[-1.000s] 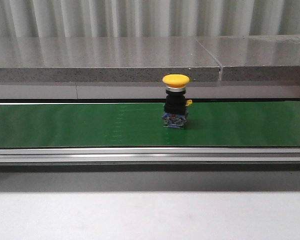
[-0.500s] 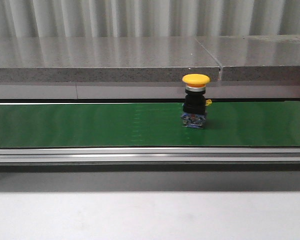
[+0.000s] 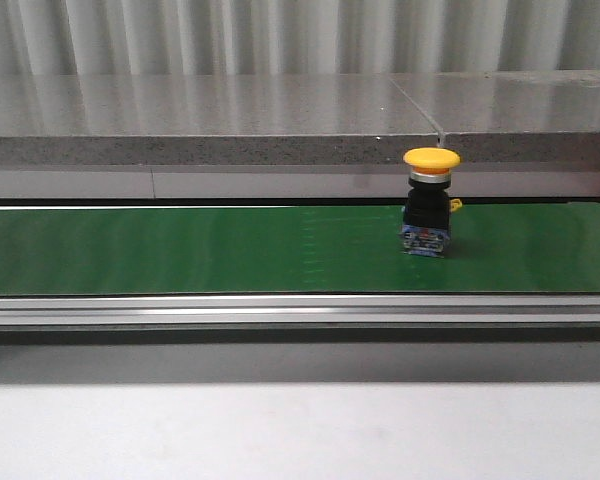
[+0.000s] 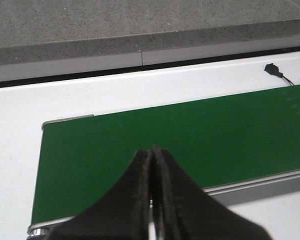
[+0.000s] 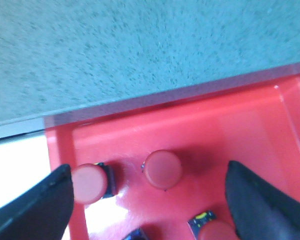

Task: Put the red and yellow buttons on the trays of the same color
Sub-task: 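Lower the red button into the red tray and open the right gripper, then grasp the yellow button at the conveyor's end with the right gripper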

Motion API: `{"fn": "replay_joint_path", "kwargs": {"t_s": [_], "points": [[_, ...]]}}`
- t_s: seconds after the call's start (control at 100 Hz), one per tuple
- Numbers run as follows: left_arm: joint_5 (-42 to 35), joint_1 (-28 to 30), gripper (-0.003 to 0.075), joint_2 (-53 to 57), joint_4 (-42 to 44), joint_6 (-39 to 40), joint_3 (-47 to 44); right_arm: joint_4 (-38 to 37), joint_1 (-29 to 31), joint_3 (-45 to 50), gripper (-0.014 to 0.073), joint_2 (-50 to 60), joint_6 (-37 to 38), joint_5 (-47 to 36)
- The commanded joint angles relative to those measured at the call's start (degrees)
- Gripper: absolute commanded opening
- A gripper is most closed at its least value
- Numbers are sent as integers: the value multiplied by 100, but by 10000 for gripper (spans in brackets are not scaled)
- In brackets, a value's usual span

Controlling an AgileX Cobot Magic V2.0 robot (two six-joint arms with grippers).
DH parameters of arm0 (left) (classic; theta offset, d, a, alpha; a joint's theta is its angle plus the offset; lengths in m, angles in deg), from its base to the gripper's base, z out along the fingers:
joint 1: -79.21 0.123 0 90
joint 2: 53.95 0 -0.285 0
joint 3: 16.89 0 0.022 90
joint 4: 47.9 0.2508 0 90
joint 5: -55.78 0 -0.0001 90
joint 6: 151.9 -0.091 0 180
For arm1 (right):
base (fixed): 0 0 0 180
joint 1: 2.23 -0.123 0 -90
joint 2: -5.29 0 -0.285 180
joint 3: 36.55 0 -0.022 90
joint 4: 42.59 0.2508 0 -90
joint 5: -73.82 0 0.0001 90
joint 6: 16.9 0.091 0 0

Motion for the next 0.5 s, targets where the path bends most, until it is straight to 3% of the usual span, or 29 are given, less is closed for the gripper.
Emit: {"fn": "replay_joint_path", "kwargs": {"t_s": [0.0, 0.25, 0.49], "points": [[-379, -46, -20, -9, -159, -8, 146, 77, -77, -206, 613, 754, -169, -59], [-379, -46, -20, -9, -159, -8, 146, 92, -629, 7, 613, 1774, -381, 489], [-379, -46, -20, -9, -159, -8, 146, 92, -1220, 1184, 613, 2843, -540, 862]]}}
